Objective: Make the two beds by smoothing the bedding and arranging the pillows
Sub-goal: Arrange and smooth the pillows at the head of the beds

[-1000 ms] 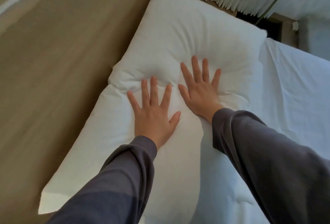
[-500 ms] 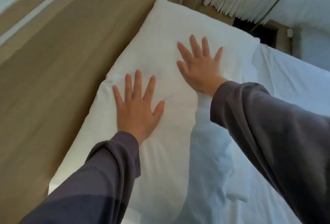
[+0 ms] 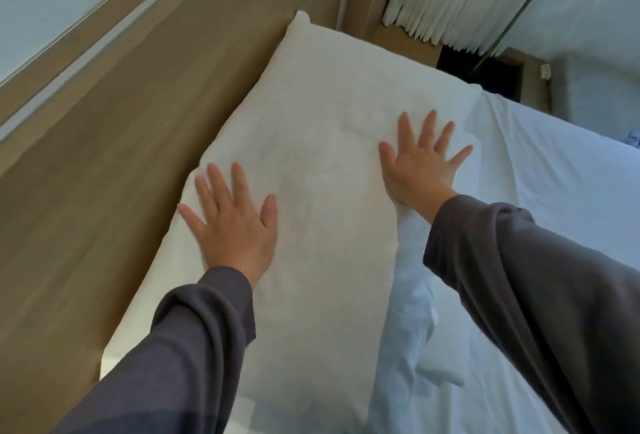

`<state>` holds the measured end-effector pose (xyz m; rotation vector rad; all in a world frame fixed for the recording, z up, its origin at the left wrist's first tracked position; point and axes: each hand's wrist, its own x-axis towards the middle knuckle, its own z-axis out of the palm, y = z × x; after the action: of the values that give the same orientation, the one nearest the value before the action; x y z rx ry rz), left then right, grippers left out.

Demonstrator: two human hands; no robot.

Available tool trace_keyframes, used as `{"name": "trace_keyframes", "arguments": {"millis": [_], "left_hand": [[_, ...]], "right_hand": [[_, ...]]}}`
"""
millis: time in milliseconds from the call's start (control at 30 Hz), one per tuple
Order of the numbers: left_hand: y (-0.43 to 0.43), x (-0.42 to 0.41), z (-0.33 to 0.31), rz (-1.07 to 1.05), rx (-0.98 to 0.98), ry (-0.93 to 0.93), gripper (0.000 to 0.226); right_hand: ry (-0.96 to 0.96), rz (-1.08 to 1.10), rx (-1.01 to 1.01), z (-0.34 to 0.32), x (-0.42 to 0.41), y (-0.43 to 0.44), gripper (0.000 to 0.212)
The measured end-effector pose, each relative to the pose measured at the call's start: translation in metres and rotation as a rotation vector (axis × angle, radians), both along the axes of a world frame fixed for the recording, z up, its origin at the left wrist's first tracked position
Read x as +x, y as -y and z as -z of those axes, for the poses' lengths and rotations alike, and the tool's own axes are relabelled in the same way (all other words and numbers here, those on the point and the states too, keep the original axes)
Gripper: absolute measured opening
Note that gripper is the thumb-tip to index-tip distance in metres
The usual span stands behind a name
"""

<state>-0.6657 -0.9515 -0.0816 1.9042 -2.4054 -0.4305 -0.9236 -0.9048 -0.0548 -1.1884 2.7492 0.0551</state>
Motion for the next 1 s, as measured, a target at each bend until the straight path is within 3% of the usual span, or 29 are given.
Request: {"name": "trace_keyframes", "arguments": {"millis": [67,133,200,267,300,367,433,567,633,833,1000], "left_hand": [[-0.016,-0.002,-0.01,0.14,-0.12,-0.081,0.063],[-0.038,0.001,-0.006,0.329,-0.155,-0.059,0.061],[-0.056,0.015,0.007,0.289,-0.108,0.012,0.063],[-0.066,0.031,0.012,0.069,-0.046,0.047,0.068],[-0.072,0.035,0.008,-0.002,-0.026,0.028,0.07],[-0.091,0.039,0.003,0.069,-0.045,-0.011,0.068],[-0.115,0.042,0.008,0.213,-0.05,0.014,0.064],[-0.144,0.045,0.003,0.138,0.129,0.145,0.064],[-0.153,0.047,-0.012,0.14,0.21,0.178,0.067],[-0.223,0.065,-0.063,0.126,0.256,0.216,0.071],[-0.32,0.073,-0.101,-0.017,0.205,0.227,0.073]], "right_hand": [[-0.02,-0.263,-0.153,-0.006,0.017,-0.011,0.061],[0.014,-0.501,-0.132,0.002,0.032,-0.035,0.057],[0.036,-0.371,-0.014,0.013,0.026,-0.066,0.058],[0.092,-0.062,0.016,0.01,0.017,-0.083,0.062],[0.103,-0.022,0.0,0.005,0.021,-0.09,0.063],[0.074,-0.245,-0.129,0.001,0.047,-0.106,0.06],[0.092,-0.457,-0.134,0.011,0.073,-0.132,0.059],[0.238,-0.159,0.128,0.027,0.085,-0.185,0.064],[0.273,-0.119,0.189,0.02,0.088,-0.202,0.065],[0.237,-0.285,0.179,-0.02,0.108,-0.261,0.066],[0.135,-0.572,0.178,-0.049,0.12,-0.318,0.068]]}}
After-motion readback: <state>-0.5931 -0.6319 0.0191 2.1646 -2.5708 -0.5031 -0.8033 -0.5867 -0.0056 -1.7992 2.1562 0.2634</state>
